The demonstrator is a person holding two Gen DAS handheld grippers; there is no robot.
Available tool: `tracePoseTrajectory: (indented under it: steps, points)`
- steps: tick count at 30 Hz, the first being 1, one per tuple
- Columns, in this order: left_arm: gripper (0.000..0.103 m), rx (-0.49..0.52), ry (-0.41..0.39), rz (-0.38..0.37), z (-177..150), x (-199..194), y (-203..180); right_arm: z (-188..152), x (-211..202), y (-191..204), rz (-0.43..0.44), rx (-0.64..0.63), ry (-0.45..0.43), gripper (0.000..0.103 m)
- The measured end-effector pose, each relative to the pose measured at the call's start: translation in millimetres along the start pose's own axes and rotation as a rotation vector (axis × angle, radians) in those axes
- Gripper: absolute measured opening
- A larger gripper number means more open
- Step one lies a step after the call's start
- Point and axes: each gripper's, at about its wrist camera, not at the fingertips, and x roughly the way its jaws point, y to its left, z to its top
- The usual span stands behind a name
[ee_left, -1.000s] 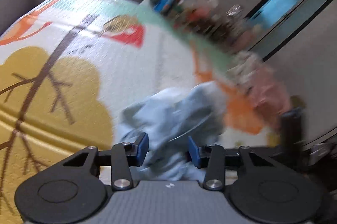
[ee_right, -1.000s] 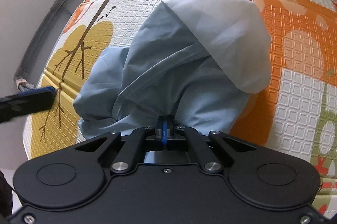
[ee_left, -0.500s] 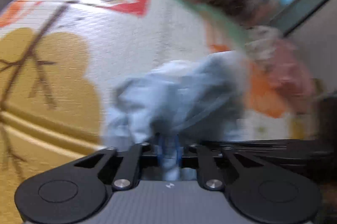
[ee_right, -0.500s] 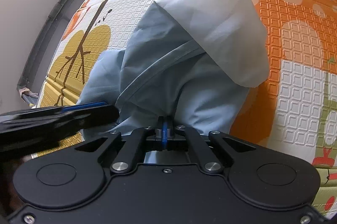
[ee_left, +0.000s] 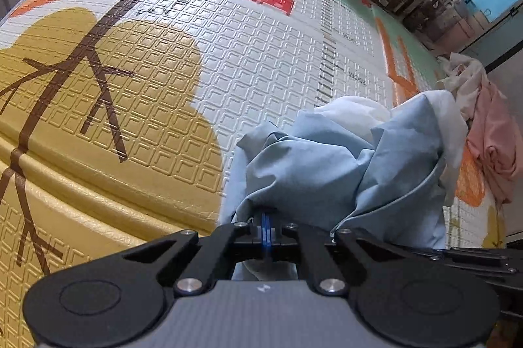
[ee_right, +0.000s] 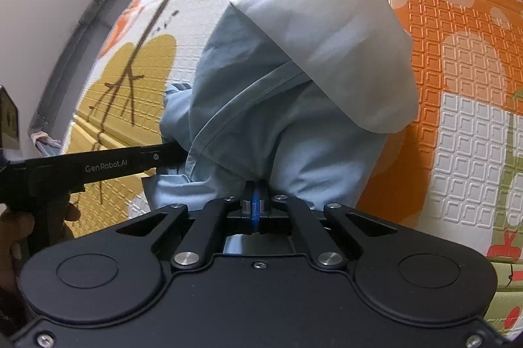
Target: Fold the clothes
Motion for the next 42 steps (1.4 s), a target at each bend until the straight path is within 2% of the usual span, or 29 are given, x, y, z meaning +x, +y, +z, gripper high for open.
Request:
tracePoseTrajectory:
  steps: [4, 13, 18, 21, 24, 28, 31, 33, 37, 42]
  points:
    - [0.005, 0.026, -0.013, -0.054, 1, -13, -3, 0, -21, -2, 0.03, 0.024, -0.045, 0.001]
    - [0.007, 0.008, -0.09, -0.102, 10, -53, -12, 14, -76, 0, 0.069, 0.015, -0.17, 0.001]
    - [0.012, 0.08, -0.15, -0.156, 14, -78, -40, 29, -101, -5, 0.032, 0.019, -0.251, 0.001]
    - [0.013, 0.153, -0.165, -0.176, 12, -85, -62, 39, -96, -11, -0.024, 0.036, -0.261, 0.001]
    - [0.015, 0.231, -0.151, -0.204, 6, -84, -85, 50, -75, -22, -0.062, 0.09, -0.246, 0.001]
    - [0.016, 0.308, -0.116, -0.206, -4, -69, -101, 58, -49, -22, -0.039, 0.106, -0.216, 0.001]
    - [0.017, 0.329, -0.084, -0.142, -9, -52, -102, 60, -33, -16, -0.036, 0.095, -0.18, 0.001]
    - [0.02, 0.307, -0.062, -0.093, -11, -41, -94, 59, -25, -11, -0.033, 0.086, -0.159, 0.001]
    - [0.022, 0.225, -0.018, -0.083, -11, -27, -70, 58, -7, -2, -0.028, 0.068, -0.116, 0.001]
    - [0.021, 0.231, 0.011, -0.036, -14, -17, -58, 56, 14, 10, -0.022, 0.045, -0.063, 0.001]
